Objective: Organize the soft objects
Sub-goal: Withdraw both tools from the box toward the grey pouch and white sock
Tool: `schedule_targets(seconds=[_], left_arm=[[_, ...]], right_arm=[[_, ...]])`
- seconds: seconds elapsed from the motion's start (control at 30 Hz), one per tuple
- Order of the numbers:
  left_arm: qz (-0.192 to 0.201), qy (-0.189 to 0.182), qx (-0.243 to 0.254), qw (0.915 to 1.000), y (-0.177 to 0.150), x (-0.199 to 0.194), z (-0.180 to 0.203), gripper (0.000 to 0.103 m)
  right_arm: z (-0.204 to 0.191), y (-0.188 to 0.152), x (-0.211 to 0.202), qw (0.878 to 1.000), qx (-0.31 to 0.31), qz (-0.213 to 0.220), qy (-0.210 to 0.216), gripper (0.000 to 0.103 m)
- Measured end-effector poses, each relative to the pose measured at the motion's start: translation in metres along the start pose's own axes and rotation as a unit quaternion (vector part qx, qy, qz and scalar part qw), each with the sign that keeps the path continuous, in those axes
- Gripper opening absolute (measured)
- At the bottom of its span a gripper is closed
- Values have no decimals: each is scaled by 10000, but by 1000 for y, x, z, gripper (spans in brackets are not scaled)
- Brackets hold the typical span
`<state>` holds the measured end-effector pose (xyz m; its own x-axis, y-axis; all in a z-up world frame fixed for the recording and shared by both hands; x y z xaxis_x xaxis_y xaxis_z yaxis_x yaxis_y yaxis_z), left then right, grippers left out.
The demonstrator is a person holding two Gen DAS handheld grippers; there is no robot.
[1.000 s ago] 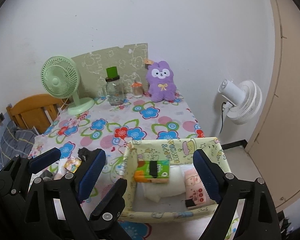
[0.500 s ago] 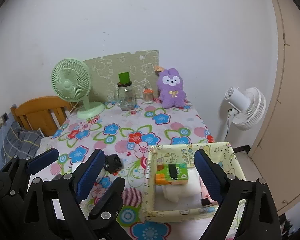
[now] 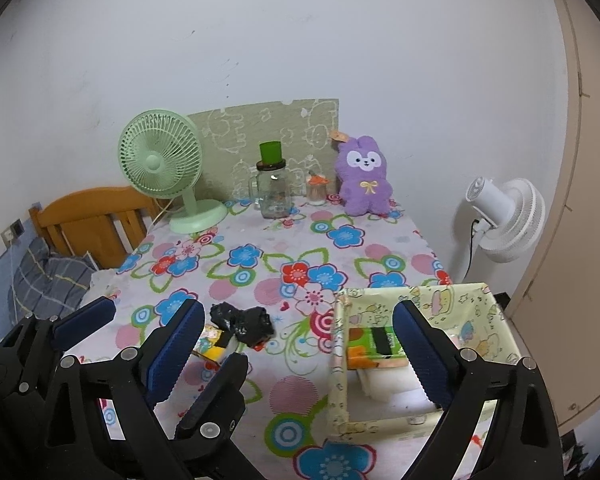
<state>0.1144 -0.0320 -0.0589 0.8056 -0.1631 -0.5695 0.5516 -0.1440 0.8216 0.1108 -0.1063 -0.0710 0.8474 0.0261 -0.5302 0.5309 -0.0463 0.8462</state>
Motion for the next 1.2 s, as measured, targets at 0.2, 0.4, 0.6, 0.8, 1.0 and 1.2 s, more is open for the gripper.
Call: schedule_targets(seconds=[0.2,0.4,0.6,0.8,1.0,1.2], left_arm=[[-83,129,-67,9999,-10,6,-16,103],[-184,331,-116,9992,-22,14,-35,102],[-294,449,-160,9984,-33,27,-51,102],[-479,555,-323,9968,-47,44,-66,101],[-682,827,-554,9927,-63,61,-86,98],[-771,1157,-622,9883,-74,70,-106,98]], right_arm=[[-14,-7,10,9999,4,-90,55,97],[-30,-16,25,9998,-67,-140,125,97],[-44,-24,41,9996,-101,-204,192,97],[-55,-37,63,9987,-133,-398,283,97],[-65,-48,82,9978,-234,-529,336,97],[-77,-58,101,9960,-360,-688,443,97]])
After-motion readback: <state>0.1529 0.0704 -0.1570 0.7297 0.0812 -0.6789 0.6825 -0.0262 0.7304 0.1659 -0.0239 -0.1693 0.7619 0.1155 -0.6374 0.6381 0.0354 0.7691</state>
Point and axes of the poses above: each gripper's, at about its wrist camera, not at the fingertips, and x roughly the way its jaws point, z to its right, y to its top, the point moved 6 cm from there along x, roughly the way its jaws point, and after that the axes turned 1 degree about y, right-handed, at the moved point
